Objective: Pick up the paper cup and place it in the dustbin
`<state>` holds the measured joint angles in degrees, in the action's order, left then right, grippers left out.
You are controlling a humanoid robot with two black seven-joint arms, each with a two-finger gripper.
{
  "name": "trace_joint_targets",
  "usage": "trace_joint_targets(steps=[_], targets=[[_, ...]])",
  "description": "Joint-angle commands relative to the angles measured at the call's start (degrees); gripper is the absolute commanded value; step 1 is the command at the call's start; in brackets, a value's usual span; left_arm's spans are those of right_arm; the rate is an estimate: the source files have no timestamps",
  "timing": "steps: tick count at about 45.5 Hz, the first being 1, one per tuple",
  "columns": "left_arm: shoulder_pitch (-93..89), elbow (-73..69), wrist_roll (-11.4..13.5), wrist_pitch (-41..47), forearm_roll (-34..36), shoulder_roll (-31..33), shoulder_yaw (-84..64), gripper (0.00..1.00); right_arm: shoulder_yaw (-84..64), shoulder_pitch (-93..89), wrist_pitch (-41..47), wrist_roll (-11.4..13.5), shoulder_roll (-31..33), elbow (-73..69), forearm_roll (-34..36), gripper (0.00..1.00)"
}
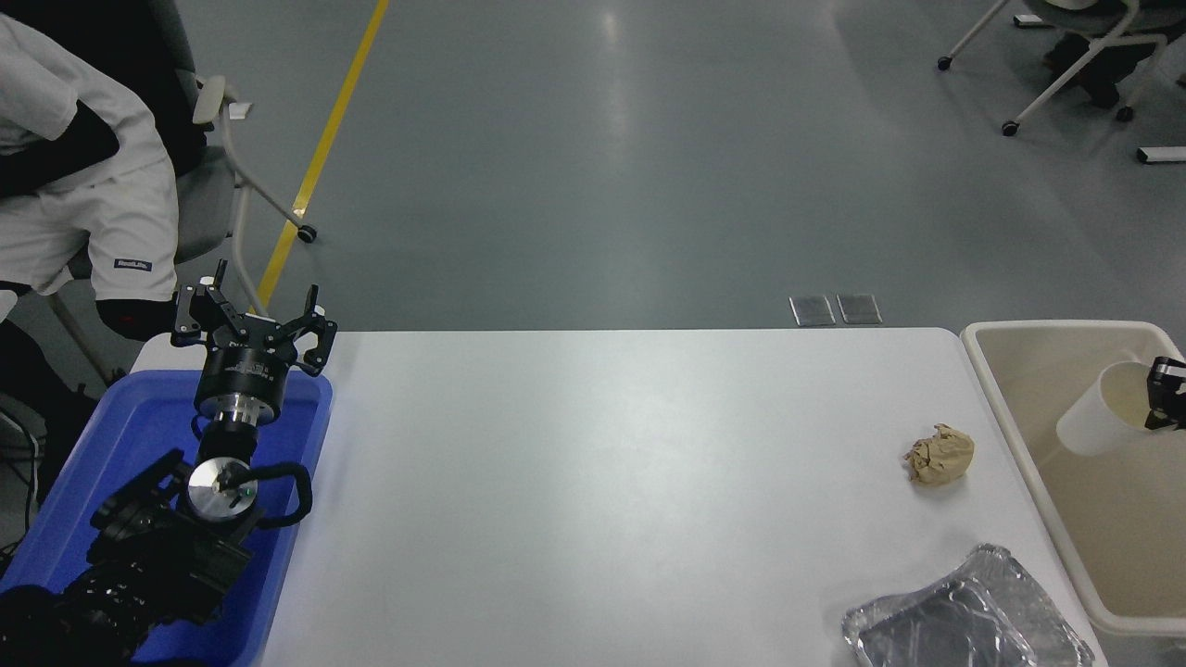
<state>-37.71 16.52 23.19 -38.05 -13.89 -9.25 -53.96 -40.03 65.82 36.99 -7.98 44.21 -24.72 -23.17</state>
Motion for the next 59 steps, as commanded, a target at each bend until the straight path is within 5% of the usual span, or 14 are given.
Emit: trace_joint_targets(steps=[1, 16, 31, 41, 46, 54, 59], targets=[[0.0, 0.0, 0.0, 0.0, 0.0, 0.0, 0.0, 0.99, 9.3, -11.1, -11.1, 0.0, -0.4, 4.1, 0.2, 0.00], [0.0, 0.0, 0.0, 0.0, 0.0, -0.1, 0.0, 0.99, 17.5, -20.3, -24.9, 0.0, -2.5, 7.1, 0.6, 0.00], [0.0, 0.0, 0.0, 0.0, 0.0, -0.1, 0.0, 0.99, 18.4, -26.6, -35.6, 0.0, -8.1, 12.1, 10.3, 0.00], [0.0, 0.0, 0.0, 0.0, 0.0, 0.0, 0.0, 0.99, 18.4, -27.9, -39.4, 0.0, -8.9, 12.3, 10.8, 0.00], [0.0, 0.0, 0.0, 0.0, 0.0, -0.1, 0.0, 0.99, 18.4, -28.3, -43.3, -0.1, -9.3, 12.3, 10.8, 0.32], [0.0, 0.0, 0.0, 0.0, 0.0, -0.1, 0.0, 0.99, 18.5, -29.0, -46.9, -0.1, -10.3, 12.2, 10.8, 0.67], [0.0, 0.0, 0.0, 0.0, 0.0, 0.0, 0.0, 0.99, 19.1, -29.1, -48.3, -0.1, -10.4, 12.2, 10.9, 0.77]])
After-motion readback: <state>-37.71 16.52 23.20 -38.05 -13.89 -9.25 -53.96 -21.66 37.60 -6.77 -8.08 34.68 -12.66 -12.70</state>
